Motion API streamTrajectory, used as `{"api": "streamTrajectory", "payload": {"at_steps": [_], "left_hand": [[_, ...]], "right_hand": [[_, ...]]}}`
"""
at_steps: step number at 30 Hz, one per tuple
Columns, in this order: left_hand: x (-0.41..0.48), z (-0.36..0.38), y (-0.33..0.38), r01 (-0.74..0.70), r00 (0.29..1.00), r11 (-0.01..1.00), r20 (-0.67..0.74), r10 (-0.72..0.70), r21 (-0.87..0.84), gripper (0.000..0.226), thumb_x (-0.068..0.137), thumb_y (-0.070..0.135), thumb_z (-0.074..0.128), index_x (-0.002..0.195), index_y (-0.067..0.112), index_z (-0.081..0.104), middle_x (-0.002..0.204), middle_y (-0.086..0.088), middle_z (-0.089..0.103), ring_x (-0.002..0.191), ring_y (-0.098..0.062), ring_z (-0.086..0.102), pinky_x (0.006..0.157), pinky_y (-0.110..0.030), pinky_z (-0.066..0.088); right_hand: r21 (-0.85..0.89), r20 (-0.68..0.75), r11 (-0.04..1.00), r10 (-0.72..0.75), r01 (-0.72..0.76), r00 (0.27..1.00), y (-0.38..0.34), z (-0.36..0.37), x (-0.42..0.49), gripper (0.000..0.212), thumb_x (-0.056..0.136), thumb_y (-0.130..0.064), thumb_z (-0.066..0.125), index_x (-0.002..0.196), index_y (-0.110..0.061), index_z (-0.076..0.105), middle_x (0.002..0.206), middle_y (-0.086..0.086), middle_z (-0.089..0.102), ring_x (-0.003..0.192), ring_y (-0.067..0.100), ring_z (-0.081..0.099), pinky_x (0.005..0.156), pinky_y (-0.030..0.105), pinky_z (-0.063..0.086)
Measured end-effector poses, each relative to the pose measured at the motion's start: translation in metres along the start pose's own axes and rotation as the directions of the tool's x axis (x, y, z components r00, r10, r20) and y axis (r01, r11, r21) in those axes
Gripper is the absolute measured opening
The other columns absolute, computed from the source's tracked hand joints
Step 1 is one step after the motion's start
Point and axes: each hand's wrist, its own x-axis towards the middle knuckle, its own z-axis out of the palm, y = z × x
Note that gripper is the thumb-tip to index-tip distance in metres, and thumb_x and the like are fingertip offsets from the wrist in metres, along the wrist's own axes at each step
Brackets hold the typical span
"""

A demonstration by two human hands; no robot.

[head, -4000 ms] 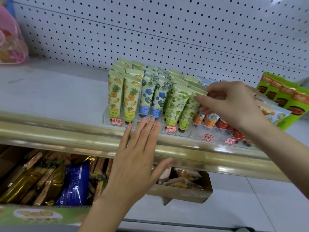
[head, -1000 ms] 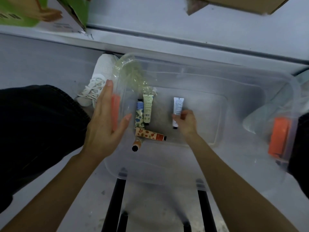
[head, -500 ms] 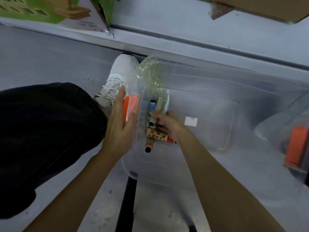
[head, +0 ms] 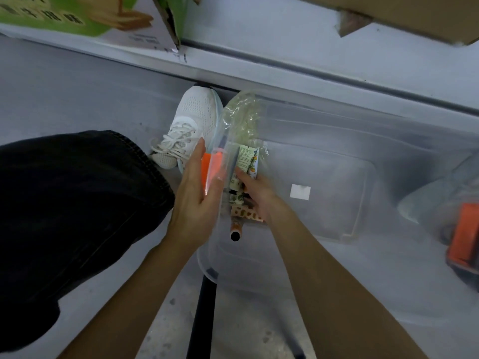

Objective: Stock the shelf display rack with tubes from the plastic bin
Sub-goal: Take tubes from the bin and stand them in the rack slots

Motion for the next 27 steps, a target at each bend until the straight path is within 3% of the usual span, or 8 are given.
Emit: {"api": "streamTrajectory", "payload": {"at_steps": [3, 6, 11, 15, 17, 20, 23, 27], "left_hand": [[0.0, 0.0, 0.001, -0.001, 1.0, 1.0, -0.002, 0.001, -0.012, 0.069, 0.093, 0.052, 0.033, 0.153, 0.026, 0.013, 0.151, 0.024, 0.016, 0.141, 0.008, 0.014, 0.105, 0.001, 0.015], [0.0, -0.001, 0.002, 0.013, 1.0, 1.0, 0.004, -0.013, 0.0, 0.066, 0.094, 0.048, 0.034, 0.153, 0.026, 0.013, 0.155, 0.019, 0.016, 0.143, 0.005, 0.014, 0.11, -0.01, 0.016], [-0.003, -0.005, 0.013, 0.046, 0.999, 0.999, 0.0, -0.046, 0.008, 0.065, 0.097, 0.052, 0.036, 0.153, 0.027, 0.016, 0.158, 0.01, 0.021, 0.144, -0.002, 0.019, 0.118, -0.033, 0.023], [-0.011, -0.016, 0.052, -0.023, 0.988, 0.998, -0.153, 0.014, -0.053, 0.06, 0.093, 0.047, 0.042, 0.148, 0.023, 0.032, 0.148, 0.013, 0.035, 0.135, 0.003, 0.031, 0.105, -0.004, 0.026], [-0.016, -0.024, 0.082, -0.022, 0.988, 0.992, -0.155, 0.002, -0.125, 0.049, 0.094, 0.045, 0.043, 0.139, 0.028, 0.044, 0.14, 0.014, 0.044, 0.127, 0.004, 0.039, 0.102, -0.007, 0.031], [-0.013, -0.034, 0.125, 0.14, 0.99, 0.957, 0.04, -0.134, -0.256, 0.029, 0.096, 0.045, 0.049, 0.118, 0.03, 0.061, 0.123, 0.013, 0.059, 0.123, -0.007, 0.051, 0.106, -0.025, 0.037], [-0.013, -0.048, 0.16, 0.376, 0.888, 0.837, 0.412, -0.204, -0.396, 0.061, 0.07, 0.065, 0.062, 0.114, 0.023, 0.068, 0.113, -0.001, 0.07, 0.119, -0.026, 0.059, 0.108, -0.042, 0.039], [-0.027, -0.06, 0.189, 0.324, 0.893, 0.805, 0.442, -0.086, -0.497, 0.04, 0.076, 0.035, 0.076, 0.105, 0.007, 0.07, 0.11, -0.018, 0.07, 0.105, -0.031, 0.066, 0.098, -0.048, 0.049]], "right_hand": [[0.091, 0.009, 0.996, 0.007, -0.008, 1.0, 0.003, 0.002, -0.004, 0.03, 0.087, -0.037, 0.065, 0.112, -0.02, 0.066, 0.101, 0.004, 0.072, 0.088, 0.021, 0.068, 0.069, 0.035, 0.057], [0.116, -0.004, 0.993, -0.01, 0.01, 1.0, 0.004, 0.005, -0.012, 0.032, 0.085, -0.04, 0.067, 0.111, -0.021, 0.067, 0.101, 0.006, 0.073, 0.092, 0.025, 0.069, 0.081, 0.046, 0.057], [0.223, 0.052, 0.973, -0.076, 0.063, 0.996, -0.006, -0.004, -0.051, 0.036, 0.091, -0.035, 0.06, 0.123, -0.018, 0.059, 0.113, 0.006, 0.068, 0.101, 0.022, 0.065, 0.082, 0.04, 0.056], [0.228, 0.115, 0.966, -0.149, 0.12, 0.982, -0.024, -0.025, -0.109, 0.028, 0.092, -0.028, 0.058, 0.112, -0.01, 0.063, 0.106, 0.012, 0.07, 0.102, 0.031, 0.064, 0.092, 0.051, 0.05], [0.195, 0.195, 0.968, -0.195, 0.157, 0.961, -0.037, -0.032, -0.143, 0.038, 0.087, -0.033, 0.06, 0.114, -0.007, 0.062, 0.108, 0.018, 0.069, 0.102, 0.035, 0.065, 0.089, 0.052, 0.051], [0.196, 0.298, 0.958, -0.263, 0.21, 0.918, -0.061, -0.036, -0.19, 0.052, 0.078, -0.034, 0.06, 0.119, -0.002, 0.059, 0.112, 0.019, 0.068, 0.101, 0.033, 0.066, 0.087, 0.051, 0.053], [0.202, 0.372, 0.939, -0.336, 0.278, 0.865, -0.088, -0.033, -0.225, 0.046, 0.08, -0.028, 0.057, 0.12, -0.003, 0.058, 0.113, 0.017, 0.068, 0.1, 0.027, 0.067, 0.083, 0.041, 0.056], [0.113, 0.465, 0.908, -0.407, 0.403, 0.786, -0.119, -0.027, -0.261, 0.035, 0.08, -0.03, 0.055, 0.113, -0.019, 0.062, 0.109, 0.004, 0.071, 0.105, 0.019, 0.066, 0.085, 0.031, 0.054]]}}
